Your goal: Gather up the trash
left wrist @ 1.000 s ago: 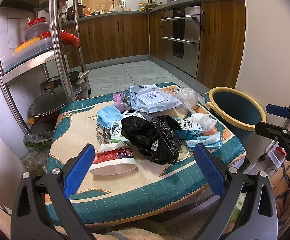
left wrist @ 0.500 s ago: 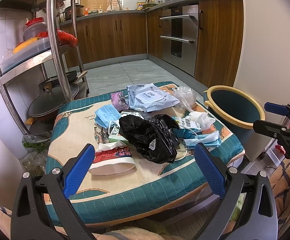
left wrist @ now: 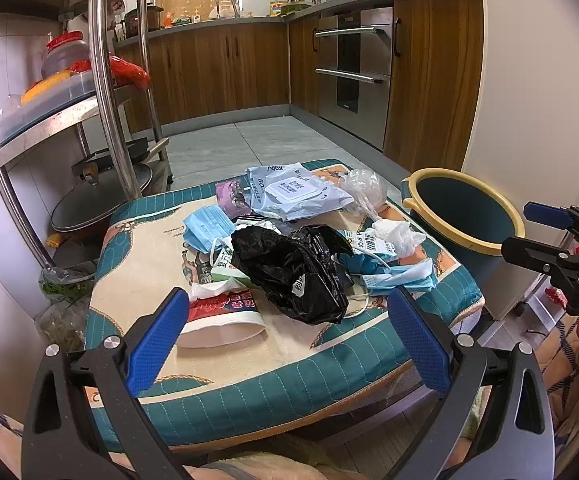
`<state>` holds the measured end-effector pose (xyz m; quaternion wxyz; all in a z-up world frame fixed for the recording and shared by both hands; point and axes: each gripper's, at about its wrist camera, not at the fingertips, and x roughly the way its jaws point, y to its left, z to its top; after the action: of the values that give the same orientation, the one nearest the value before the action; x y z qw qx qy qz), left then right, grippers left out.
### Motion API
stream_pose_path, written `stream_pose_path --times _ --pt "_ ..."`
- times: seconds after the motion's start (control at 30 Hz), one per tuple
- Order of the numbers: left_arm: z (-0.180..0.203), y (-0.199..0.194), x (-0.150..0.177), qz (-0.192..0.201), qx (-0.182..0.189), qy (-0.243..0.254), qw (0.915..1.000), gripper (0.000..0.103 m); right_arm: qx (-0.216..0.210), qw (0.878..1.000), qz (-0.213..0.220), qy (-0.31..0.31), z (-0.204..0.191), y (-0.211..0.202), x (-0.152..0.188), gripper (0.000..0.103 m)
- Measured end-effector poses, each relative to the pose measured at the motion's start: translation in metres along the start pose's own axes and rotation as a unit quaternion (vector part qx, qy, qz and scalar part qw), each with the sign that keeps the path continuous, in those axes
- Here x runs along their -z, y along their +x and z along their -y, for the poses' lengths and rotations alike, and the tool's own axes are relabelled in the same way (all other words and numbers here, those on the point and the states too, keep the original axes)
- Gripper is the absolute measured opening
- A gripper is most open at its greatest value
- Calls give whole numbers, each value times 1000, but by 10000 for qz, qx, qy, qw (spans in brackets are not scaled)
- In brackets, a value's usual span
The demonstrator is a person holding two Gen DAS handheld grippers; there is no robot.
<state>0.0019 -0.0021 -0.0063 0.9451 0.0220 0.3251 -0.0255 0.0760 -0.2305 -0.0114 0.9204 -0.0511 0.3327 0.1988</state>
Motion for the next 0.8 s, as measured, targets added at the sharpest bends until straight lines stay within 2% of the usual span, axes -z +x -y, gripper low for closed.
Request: stream_pose_path --times 0.53,0.8 --pt "0 4 0 -69 -7 5 10000 98 -11 10000 -9 0 1 -1 0 98" --pt "-1 12 2 -284 -42 -11 9996 98 -21 10000 -95 -12 0 5 3 98"
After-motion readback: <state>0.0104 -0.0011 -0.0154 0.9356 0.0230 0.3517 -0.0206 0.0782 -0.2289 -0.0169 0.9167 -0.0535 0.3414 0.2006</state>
